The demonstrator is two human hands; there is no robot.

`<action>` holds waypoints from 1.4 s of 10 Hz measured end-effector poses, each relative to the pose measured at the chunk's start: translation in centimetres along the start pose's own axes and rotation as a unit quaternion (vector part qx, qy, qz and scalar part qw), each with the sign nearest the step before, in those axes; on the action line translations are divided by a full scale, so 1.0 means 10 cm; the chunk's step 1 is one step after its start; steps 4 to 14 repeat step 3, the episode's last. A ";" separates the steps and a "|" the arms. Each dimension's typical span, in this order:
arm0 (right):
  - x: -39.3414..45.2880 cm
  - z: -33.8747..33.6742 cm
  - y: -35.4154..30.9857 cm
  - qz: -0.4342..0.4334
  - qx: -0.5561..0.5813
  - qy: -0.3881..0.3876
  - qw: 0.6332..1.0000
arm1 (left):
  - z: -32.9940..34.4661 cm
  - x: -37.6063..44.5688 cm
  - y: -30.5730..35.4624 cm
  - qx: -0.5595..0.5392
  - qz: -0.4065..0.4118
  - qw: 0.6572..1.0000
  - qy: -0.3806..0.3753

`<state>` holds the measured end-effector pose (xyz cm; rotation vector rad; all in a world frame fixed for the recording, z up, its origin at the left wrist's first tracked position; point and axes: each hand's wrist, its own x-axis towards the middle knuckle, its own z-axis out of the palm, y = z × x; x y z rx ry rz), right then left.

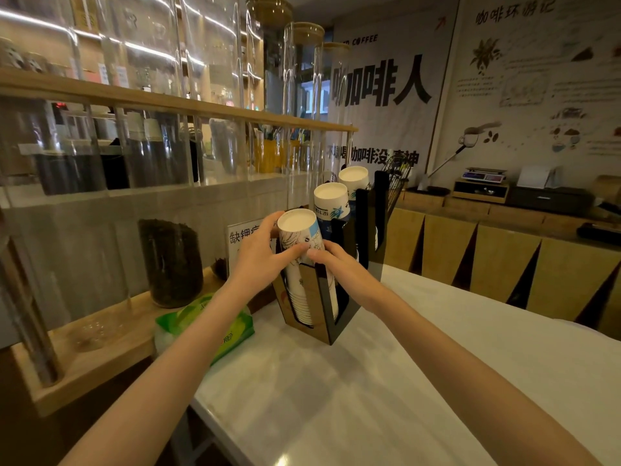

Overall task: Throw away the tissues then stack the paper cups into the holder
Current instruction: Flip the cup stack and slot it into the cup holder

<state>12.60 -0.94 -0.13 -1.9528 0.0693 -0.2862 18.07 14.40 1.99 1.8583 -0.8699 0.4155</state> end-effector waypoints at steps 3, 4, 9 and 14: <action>-0.39 -0.38 -0.53 -0.031 -0.011 0.041 0.999 | -0.14 0.11 0.22 0.042 -0.043 0.997 -0.052; -0.39 -0.38 -0.53 -0.031 -0.011 0.041 0.999 | -0.14 0.11 0.22 0.042 -0.043 0.997 -0.052; -0.39 -0.38 -0.53 -0.031 -0.011 0.041 0.999 | -0.14 0.11 0.22 0.042 -0.043 0.997 -0.052; -0.39 -0.38 -0.53 -0.031 -0.011 0.041 0.999 | -0.14 0.11 0.22 0.042 -0.043 0.997 -0.052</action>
